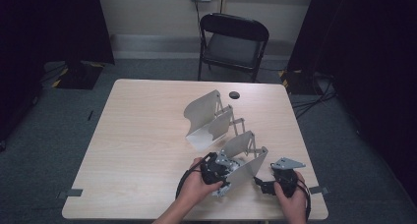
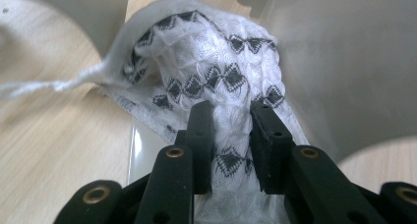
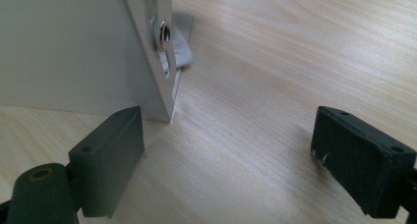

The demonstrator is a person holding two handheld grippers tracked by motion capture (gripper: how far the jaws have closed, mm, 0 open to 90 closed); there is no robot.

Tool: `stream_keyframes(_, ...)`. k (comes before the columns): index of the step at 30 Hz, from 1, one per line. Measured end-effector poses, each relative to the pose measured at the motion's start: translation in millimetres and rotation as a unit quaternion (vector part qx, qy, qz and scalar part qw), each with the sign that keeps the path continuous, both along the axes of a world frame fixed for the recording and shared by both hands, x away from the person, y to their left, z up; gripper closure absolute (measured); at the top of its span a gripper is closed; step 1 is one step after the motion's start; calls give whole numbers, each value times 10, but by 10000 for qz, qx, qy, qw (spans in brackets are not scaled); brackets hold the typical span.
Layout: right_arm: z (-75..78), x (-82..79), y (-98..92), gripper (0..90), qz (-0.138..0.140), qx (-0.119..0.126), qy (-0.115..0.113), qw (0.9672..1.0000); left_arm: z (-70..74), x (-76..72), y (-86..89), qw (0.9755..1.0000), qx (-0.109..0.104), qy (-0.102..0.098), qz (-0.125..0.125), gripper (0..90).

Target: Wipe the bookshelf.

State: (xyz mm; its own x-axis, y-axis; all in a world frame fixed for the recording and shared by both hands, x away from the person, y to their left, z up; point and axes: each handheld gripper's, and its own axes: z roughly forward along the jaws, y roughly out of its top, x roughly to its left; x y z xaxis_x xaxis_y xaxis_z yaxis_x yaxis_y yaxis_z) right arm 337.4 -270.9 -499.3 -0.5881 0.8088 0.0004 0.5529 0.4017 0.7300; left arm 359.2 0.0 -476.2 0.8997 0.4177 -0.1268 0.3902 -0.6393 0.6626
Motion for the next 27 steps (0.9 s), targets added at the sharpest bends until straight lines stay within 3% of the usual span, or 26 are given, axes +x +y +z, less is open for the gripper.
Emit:
stream_keyframes(2, 0, 0, 0, 121, -1, 0, 0, 10000, -10, -35, 41, 9999, -115, 69, 104, 722)
stream_keyframes(11, 0, 0, 0, 121, -2, -1, 1, 10000, 38, -92, 167, 9999, 53, 91, -61, 757)
stream_keyframes(13, 0, 0, 0, 121, -2, -2, 0, 10000, 69, -69, 115, 9999, 63, 21, -76, 765)
stream_keyframes(20, 0, 0, 0, 121, -1, 0, 1, 10000, 61, 50, -89, 9997, -243, 12, 95, 767)
stream_keyframes(22, 0, 0, 0, 121, -2, 1, 1, 10000, 21, 51, -138, 9998, -193, -16, 74, 761)
stream_keyframes(23, 0, 0, 0, 121, 1, 0, 1, 10000, -2, 49, -150, 9999, -141, -51, 32, 757)
stream_keyframes(26, 0, 0, 0, 121, 1, 0, 0, 10000, -38, 40, -129, 9995, -308, 20, 96, 753)
stream_keyframes(27, 0, 0, 0, 121, 2, -1, 0, 10000, -31, 36, -114, 9996, -258, 50, 75, 753)
